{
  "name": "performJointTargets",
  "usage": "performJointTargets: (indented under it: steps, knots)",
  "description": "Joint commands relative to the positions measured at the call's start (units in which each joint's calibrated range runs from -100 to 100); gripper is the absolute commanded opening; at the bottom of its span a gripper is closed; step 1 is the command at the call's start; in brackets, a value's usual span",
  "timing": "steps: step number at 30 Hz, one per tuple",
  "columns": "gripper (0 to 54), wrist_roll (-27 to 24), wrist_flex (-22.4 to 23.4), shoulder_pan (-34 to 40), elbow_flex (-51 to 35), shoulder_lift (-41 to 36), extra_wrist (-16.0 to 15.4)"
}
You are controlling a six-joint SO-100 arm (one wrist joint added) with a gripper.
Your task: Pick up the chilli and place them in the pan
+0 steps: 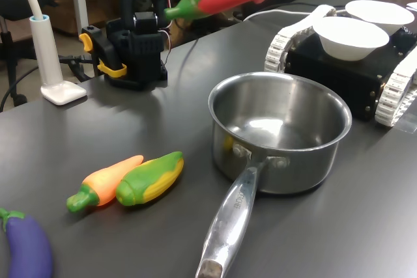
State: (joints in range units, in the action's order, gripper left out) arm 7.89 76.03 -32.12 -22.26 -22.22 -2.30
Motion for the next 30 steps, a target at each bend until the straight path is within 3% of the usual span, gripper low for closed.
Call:
performJointTargets:
  steps: [1, 9, 15, 19, 30]
  knots:
    - [0.1, -0.54, -4.52, 4.26, 1.32, -5.57, -0.56]
    - [0.1, -0.98, -7.59, 8.27, 7.41, -7.43, 0.36]
    - [0.1, -1.47, -10.06, 15.72, 13.13, -8.95, 6.08]
    - [0.1, -2.25, -10.49, 20.31, 16.22, -10.04, 7.51]
    - [0.1, -3.61, -18.76, 27.08, 35.21, -13.84, 10.53]
